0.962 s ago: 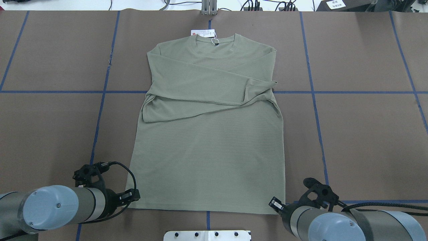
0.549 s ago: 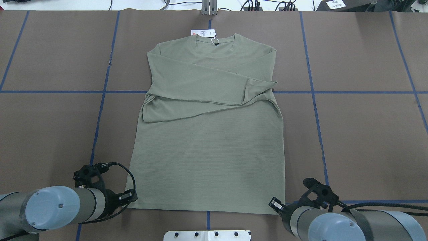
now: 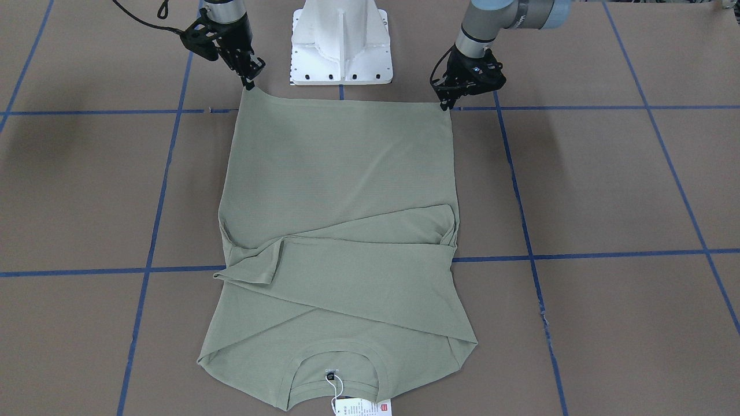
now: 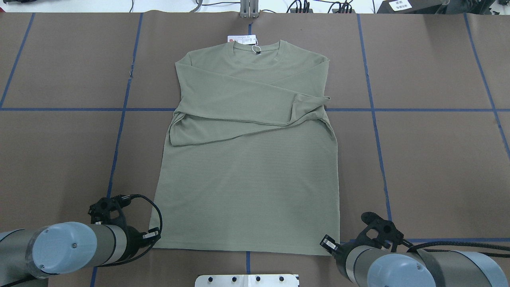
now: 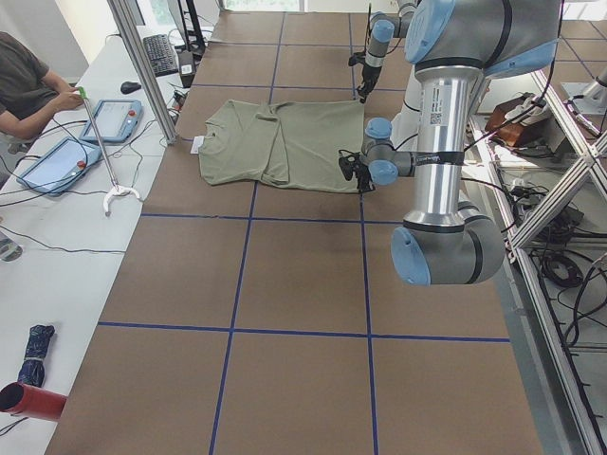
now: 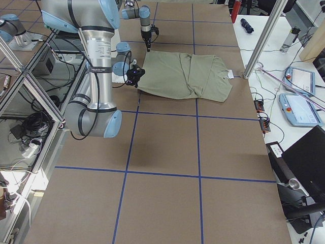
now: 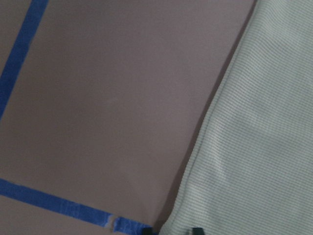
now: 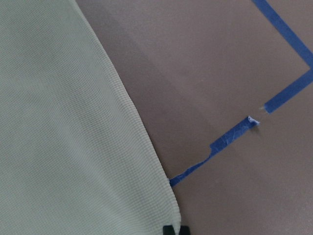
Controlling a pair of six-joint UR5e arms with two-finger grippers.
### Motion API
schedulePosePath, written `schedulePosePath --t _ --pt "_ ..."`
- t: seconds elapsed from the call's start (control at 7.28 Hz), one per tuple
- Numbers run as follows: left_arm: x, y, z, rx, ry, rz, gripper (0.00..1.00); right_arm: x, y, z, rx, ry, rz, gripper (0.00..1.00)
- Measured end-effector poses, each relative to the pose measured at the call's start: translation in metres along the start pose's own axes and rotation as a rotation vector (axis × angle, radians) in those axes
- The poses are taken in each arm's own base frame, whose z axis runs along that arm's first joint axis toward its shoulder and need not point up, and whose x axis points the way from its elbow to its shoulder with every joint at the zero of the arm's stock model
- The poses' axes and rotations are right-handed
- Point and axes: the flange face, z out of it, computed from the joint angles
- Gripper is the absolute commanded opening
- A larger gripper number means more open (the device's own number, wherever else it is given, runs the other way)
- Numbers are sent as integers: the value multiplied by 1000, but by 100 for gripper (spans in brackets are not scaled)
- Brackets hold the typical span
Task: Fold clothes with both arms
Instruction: 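Move the left gripper to the hem corner and grasp both hem corners, then lift the hem with both grippers and fold it toward the collar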
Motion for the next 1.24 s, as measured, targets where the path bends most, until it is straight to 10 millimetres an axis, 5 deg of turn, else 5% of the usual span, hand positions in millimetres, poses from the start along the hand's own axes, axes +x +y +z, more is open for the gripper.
schedulePosePath --t 0.41,0.82,1.24 --pt "8 8 -18 -28 32 -24 0 1 3 -11 -17 -8 -4 0" --pt "20 33 -65 -141 94 -66 0 16 4 -42 -44 21 -23 0" --pt "29 36 -105 -170 84 -136 0 19 -17 -65 -40 7 -15 0"
